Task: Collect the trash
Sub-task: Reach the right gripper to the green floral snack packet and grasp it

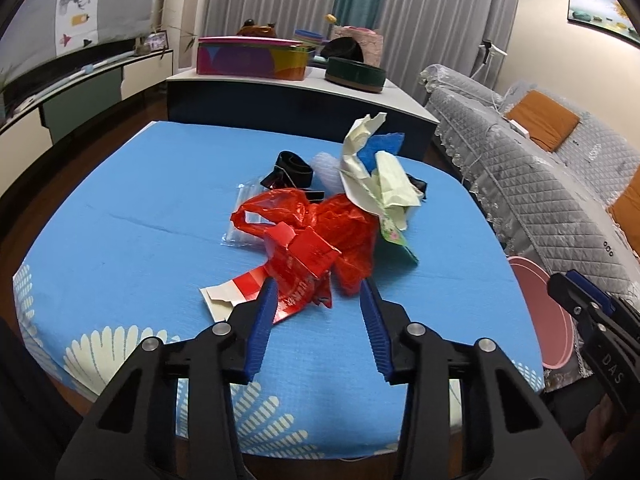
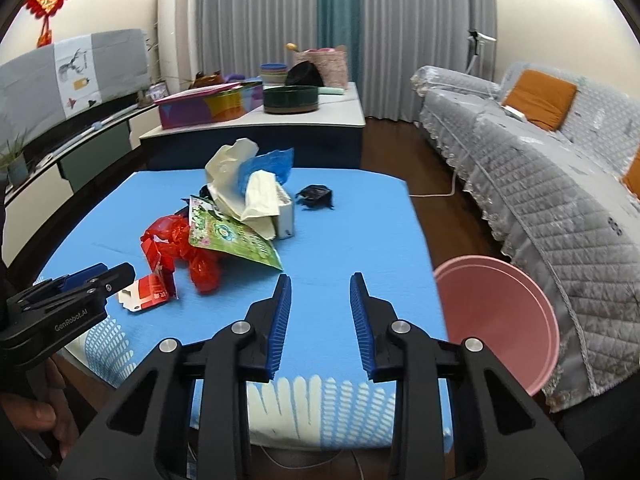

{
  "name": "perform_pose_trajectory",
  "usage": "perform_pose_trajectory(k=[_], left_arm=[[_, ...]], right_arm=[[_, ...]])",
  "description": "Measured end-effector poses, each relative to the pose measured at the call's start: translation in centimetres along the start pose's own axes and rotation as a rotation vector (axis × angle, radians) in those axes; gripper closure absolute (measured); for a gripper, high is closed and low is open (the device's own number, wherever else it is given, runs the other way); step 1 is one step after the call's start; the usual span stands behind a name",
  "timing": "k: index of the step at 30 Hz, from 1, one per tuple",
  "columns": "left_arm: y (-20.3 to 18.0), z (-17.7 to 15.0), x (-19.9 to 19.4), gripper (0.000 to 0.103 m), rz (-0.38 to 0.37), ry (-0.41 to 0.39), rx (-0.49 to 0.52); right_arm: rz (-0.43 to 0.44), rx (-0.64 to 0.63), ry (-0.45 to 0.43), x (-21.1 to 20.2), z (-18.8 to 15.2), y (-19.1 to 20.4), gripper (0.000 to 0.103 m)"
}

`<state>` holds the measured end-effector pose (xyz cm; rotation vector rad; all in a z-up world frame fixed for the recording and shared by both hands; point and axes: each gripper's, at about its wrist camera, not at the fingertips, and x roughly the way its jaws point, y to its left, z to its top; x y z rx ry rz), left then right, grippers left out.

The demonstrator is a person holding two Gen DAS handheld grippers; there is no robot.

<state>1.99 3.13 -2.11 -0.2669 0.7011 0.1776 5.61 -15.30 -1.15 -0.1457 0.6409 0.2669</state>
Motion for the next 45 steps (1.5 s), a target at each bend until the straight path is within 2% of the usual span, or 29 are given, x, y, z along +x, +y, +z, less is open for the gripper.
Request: perform_pose_trajectory(k=[4,14,19,24,28,31,33,35,36,38,42,45], left_arm=[[0.5,0.5,1.2,0.061,0.010,0.008,-0.013],[0.9,1.4,4.5,0.061,0.000,0.051,-0.032],[1.1,1.4,6.0,0.061,-0.015,0.092,-0.051],[0.9,1.6,6.3,0.061,-0.029,0.090,-0.049],[1.6,1.7,6.2,0.061,-0.012,0.076,-0.070],[1.9,1.8,6.2,0.061,-0.013,0.080,-0.076],[2.1,1.7,6.1,0.061,-0.011,0.081,-0.076],[2.2,1.8,6.0,0.061,-0.015,0.076,-0.082],[2.3,1.8,5.8,0.061,-0.016,0.072,-0.081],[2.2,1.9,5.8,0.061,-0.021,0.067,-0.077],[2.0,1.9,5.7,0.061,-0.030,0.065,-0.068],[1.6,1.9,5.7,0.061,-0.033,0.062,-0.053]], right_arm=[[0.024,-0.045,0.015,2.4,0.5,1.3,0.067],[0.051,-0.203,0.055,8.2,0.6,4.6,0.051],[0.065,-0.264,0.077,10.5,0.5,5.7,0.050],[0.066,-0.312,0.088,12.2,0.4,6.7,0.050],[0.067,-0.319,0.089,12.9,0.6,6.9,0.050],[0.071,-0.329,0.082,13.2,0.6,7.2,0.055],[0.078,-0.334,0.078,13.2,0.7,7.4,0.068],[0.087,-0.340,0.069,13.0,0.8,7.6,0.075],[0.091,-0.347,0.062,12.9,0.9,7.8,0.084],[0.094,-0.353,0.052,12.6,0.9,7.9,0.091],[0.094,-0.348,0.019,11.5,1.1,7.5,0.101],[0.089,-0.316,0.005,10.7,1.5,6.7,0.101]])
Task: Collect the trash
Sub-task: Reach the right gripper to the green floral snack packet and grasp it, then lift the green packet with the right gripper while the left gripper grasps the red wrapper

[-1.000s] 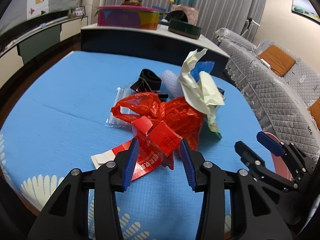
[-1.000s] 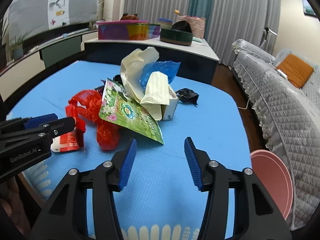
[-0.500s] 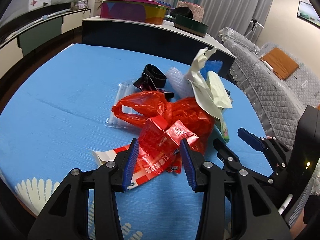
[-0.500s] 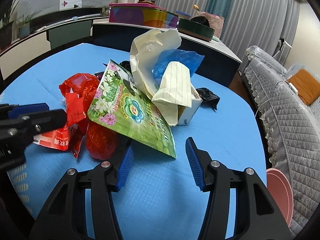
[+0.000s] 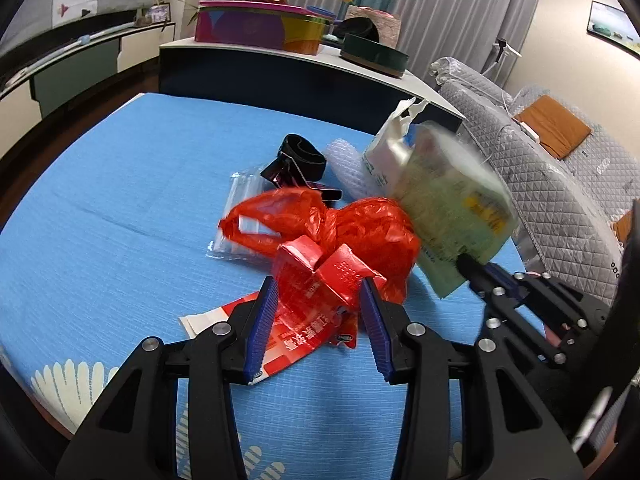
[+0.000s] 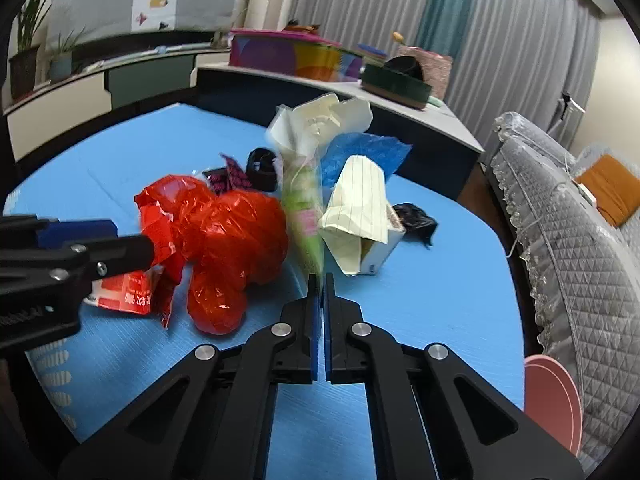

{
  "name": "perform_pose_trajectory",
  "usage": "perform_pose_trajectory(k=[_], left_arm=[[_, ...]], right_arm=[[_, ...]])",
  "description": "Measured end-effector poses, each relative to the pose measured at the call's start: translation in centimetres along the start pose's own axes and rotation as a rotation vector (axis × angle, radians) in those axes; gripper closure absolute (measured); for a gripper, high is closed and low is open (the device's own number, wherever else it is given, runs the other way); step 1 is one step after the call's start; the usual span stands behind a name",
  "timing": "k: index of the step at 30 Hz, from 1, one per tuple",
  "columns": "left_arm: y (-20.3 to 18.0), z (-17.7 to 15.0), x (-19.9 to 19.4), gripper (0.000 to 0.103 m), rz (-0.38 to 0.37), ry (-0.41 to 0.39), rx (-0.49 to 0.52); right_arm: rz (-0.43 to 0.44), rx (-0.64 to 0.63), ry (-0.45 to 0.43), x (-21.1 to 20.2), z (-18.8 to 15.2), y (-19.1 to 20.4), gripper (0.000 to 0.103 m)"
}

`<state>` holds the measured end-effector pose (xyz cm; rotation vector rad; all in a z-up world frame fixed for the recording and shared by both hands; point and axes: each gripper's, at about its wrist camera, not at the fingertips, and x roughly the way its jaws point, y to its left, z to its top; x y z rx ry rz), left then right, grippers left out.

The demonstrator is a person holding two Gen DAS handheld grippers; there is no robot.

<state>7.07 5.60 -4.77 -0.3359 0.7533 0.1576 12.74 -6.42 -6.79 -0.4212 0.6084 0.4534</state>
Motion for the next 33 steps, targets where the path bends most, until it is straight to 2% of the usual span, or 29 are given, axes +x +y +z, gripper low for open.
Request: perform_pose_trajectory(k=[5,12,20,23,25,33], left_arm=[[-1.3,-0.3,0.6,0.060,0.013,0.018,0.046],[-3.6,-0.5,2.3,0.055,0.122,0.044,0.137],[-4.9,-0.5,2.8,0.056,0.203,0.012,0.180],[-4.9,-0.4,2.5,0.064,0.221,-0.004,0.186],[-4.8,-0.4,2.1,0.080,0.230,-0.011,0.188],[-4.6,-0.4,-0.5,0.097,0.253,-0.093,0.196]], right_arm=[[-0.003,0.046,-0.012,-1.4,-0.2,-1.2,0.102],[0.009,0.115,-0.013,-3.1,-1.0,-3.1,0.102],[0.024,0.210,0.003,-3.9,-2.0,-5.5,0.102],[0.021,0.235,0.006,-4.3,-2.4,-6.2,0.102],[0.019,0.259,0.005,-4.6,-2.5,-6.7,0.101],[-0.006,0.302,-0.026,-6.7,-2.7,-7.5,0.101]])
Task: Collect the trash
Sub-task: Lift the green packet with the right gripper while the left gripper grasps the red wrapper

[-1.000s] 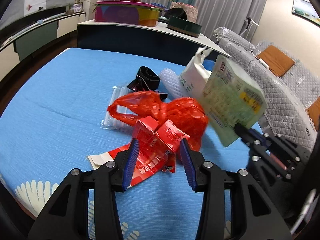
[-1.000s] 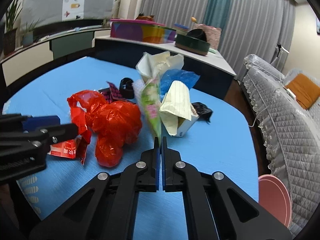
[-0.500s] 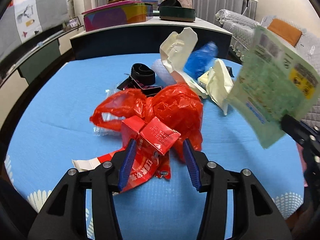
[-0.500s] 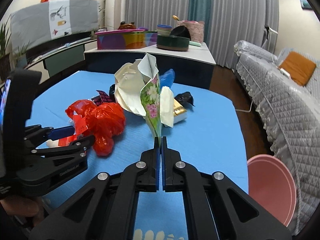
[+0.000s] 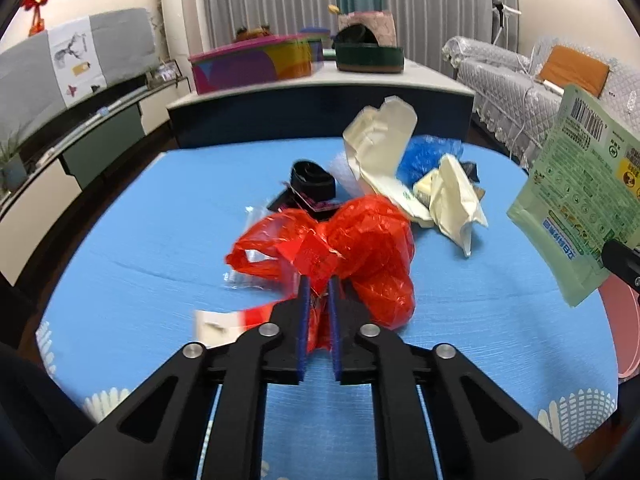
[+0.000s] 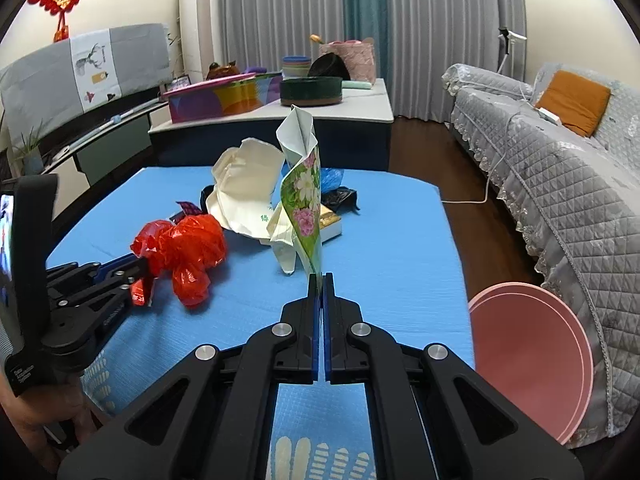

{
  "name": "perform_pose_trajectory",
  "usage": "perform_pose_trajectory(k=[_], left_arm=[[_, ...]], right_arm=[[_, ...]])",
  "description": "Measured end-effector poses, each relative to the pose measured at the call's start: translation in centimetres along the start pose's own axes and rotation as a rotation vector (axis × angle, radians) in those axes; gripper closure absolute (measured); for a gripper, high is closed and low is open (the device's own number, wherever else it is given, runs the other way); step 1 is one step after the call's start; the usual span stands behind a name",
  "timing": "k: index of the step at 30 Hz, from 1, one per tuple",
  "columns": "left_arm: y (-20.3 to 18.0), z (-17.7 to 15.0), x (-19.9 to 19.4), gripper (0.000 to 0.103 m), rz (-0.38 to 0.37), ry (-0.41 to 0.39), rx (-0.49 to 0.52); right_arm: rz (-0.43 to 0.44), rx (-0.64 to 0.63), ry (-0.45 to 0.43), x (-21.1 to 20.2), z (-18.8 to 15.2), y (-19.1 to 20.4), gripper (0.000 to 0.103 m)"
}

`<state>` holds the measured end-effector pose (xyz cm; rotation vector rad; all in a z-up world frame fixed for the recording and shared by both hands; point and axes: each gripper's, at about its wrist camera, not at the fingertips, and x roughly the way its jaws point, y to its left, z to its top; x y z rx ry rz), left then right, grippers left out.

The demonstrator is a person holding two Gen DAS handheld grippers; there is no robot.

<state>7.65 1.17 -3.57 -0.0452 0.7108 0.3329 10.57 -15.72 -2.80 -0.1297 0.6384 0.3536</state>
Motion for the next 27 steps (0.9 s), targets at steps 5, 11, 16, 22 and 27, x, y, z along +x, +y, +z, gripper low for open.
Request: perform_pose_trajectory(k=[5,11,16,22,27], left_arm=[[0.6,-0.1,-1.9,0.099,0.001,-0.043,-0.003],[1.1,0.0,-4.2,0.100,-0.003,-0.097,-0.006],[0.7,0.3,-5.4,0.100,-0.023,-0.120,0.003],[-0.6,0.6,-7.0,0.100,-0.051,-0.151,0.033],[-1.5,1.0,-7.9,0.100,-0.089,-0.154,0.038]], right_arm=[[-0.023,0.029,-0.024,-1.7,-0.1,-0.7,0.101],[-0.049,0.048,-0.067,-4.1,0.1,-1.3,0.101],[-0.070,0.076,-0.090,-5.6,0.2,-2.2,0.101],[-0.087,0.105,-0.109,-7.2,0.1,-3.7,0.101],[-0.099,0.129,-0.118,-7.9,0.0,-4.8,0.101]])
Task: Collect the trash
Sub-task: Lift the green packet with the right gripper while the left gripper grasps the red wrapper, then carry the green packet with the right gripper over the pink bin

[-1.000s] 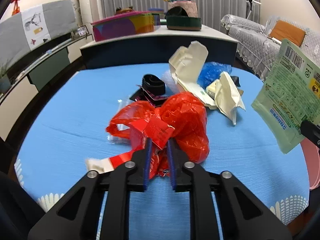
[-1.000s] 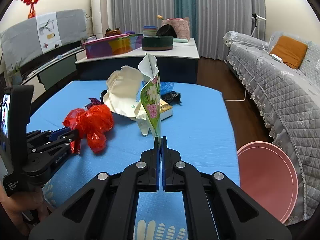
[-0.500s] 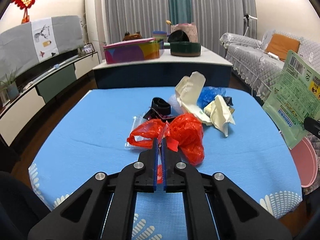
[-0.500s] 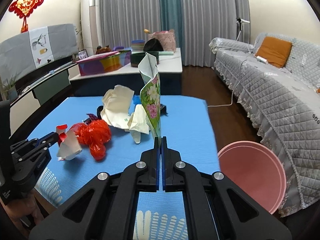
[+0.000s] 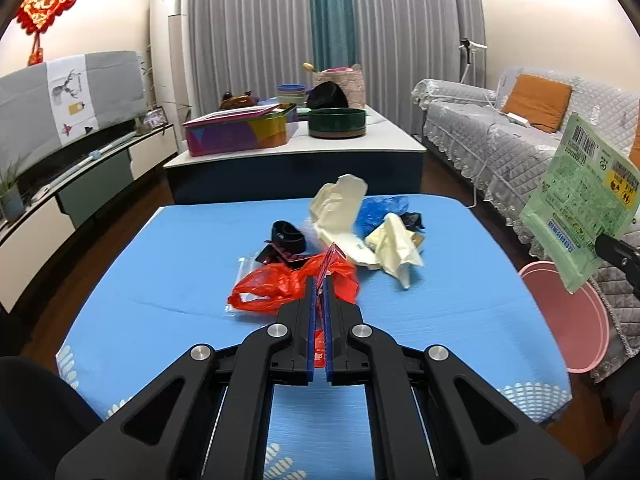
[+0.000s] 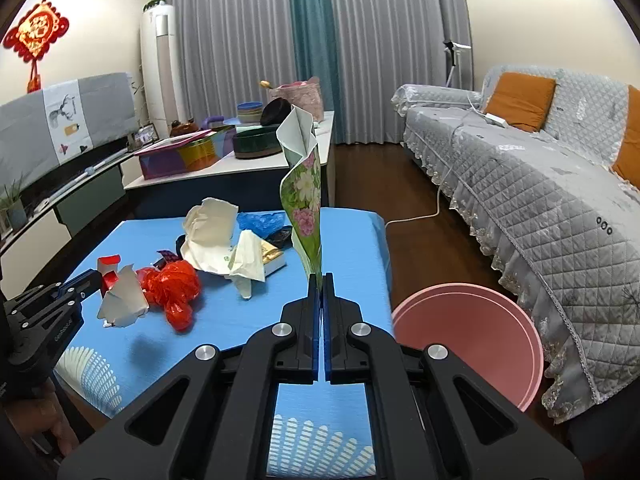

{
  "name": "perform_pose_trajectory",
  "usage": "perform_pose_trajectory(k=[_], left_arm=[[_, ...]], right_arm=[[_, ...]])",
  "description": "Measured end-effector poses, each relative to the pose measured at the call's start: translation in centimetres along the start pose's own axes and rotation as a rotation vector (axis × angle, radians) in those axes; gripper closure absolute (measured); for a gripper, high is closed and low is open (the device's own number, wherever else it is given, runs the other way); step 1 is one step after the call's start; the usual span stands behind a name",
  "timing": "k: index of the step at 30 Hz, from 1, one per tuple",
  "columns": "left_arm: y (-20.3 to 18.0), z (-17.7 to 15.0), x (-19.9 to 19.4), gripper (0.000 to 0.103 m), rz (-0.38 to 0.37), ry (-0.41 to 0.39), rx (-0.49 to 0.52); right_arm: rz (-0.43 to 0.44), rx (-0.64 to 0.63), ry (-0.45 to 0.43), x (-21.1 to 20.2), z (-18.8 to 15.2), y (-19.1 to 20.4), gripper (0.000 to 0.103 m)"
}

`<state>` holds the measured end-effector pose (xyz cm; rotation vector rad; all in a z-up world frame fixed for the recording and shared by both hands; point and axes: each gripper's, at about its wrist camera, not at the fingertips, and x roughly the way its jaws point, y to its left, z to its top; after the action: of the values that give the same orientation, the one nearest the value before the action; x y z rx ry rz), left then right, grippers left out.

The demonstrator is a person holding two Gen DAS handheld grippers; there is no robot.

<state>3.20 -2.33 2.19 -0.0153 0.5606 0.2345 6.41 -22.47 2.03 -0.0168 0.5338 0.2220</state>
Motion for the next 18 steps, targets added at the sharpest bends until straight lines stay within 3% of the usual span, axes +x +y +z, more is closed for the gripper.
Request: perform_pose_trajectory(k=[18], left_arm=[[-5.2,3.5,0.2,0.100,-0.135,-0.013,0.034]], right_arm=[[-0.082,0.119,-0.025,-1.0,0.8,-6.4,0.101]])
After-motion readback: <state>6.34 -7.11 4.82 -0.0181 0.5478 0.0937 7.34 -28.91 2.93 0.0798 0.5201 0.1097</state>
